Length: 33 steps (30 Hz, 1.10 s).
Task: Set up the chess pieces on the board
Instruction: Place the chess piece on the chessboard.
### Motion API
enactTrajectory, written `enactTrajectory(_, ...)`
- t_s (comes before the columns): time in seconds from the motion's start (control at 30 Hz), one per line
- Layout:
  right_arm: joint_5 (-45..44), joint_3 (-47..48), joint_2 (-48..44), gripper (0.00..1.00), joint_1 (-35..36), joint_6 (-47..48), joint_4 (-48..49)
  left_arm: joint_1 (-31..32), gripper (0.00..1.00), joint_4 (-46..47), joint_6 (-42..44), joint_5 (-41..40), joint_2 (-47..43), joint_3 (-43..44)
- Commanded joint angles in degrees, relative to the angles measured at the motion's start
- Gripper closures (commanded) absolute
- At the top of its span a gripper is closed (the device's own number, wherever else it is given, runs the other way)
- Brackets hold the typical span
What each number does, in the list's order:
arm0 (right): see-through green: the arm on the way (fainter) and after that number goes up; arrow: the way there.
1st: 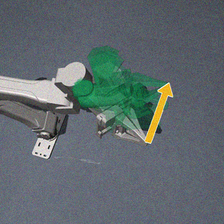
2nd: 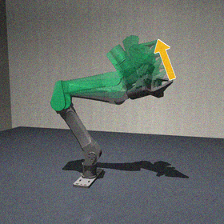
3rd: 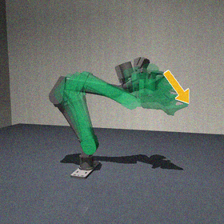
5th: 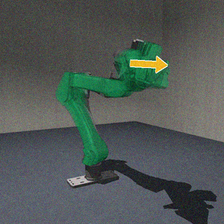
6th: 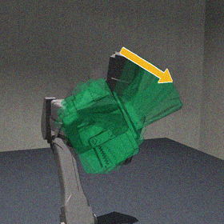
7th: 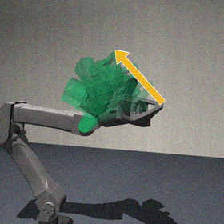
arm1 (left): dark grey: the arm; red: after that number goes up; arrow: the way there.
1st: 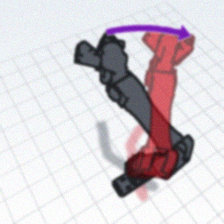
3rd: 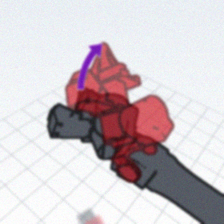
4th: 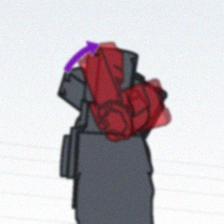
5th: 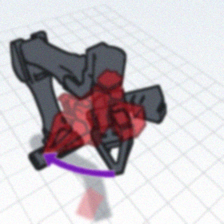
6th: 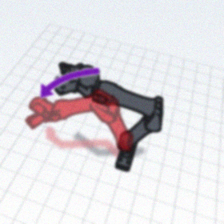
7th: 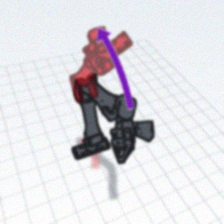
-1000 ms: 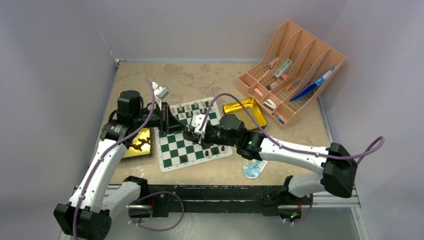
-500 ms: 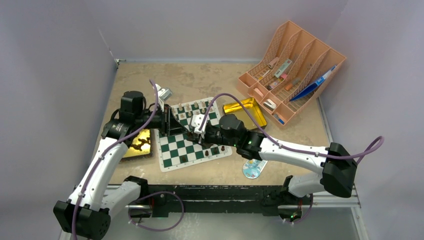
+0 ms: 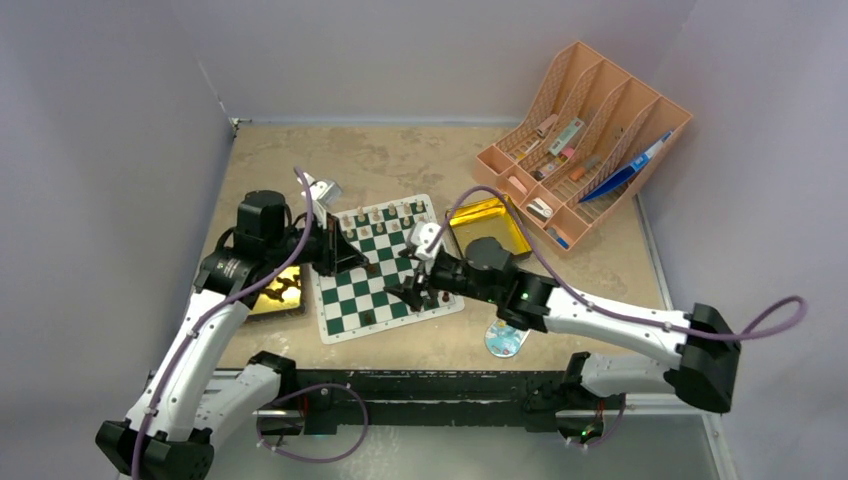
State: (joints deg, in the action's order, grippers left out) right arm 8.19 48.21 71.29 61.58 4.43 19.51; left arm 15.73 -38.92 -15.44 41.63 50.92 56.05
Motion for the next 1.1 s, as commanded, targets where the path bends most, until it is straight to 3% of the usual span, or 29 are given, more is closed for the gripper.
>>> enactTrajectory(0.0,-5.70,-4.03,-10.06,0.18,0.01,-8.49,3.47,2.76,1.00,-1.14,-2.63,-10.27,-1.48,2.00)
enactTrajectory(0.07,-7.43,-5.84,-14.62,0.03,0.02,-10.55,3.08,4.16,1.00,-1.78,-3.43,-14.21,-0.68,1.88)
enactTrajectory(0.1,-7.92,-6.63,-16.82,0.02,0.03,-11.24,2.82,4.94,1.00,-2.04,-3.90,-15.88,0.02,1.81)
enactTrajectory(0.3,-11.81,-10.10,-28.82,0.01,0.01,-13.98,1.71,11.32,1.00,-2.71,-9.24,-32.05,4.49,1.76)
enactTrajectory(0.5,-16.41,-11.35,-34.82,0.01,0.03,-14.36,-1.70,19.32,1.00,-4.51,-19.58,-47.60,3.74,-2.35)
enactTrajectory(0.77,-16.32,-10.68,-36.36,0.01,-0.01,-14.44,-3.71,29.47,1.00,-7.24,-34.63,-58.16,5.76,-8.37)
enactTrajectory(1.07,-16.70,-10.24,-37.64,0.01,0.00,-13.93,-5.79,30.01,1.00,-9.61,-46.19,-66.36,2.84,-14.21)
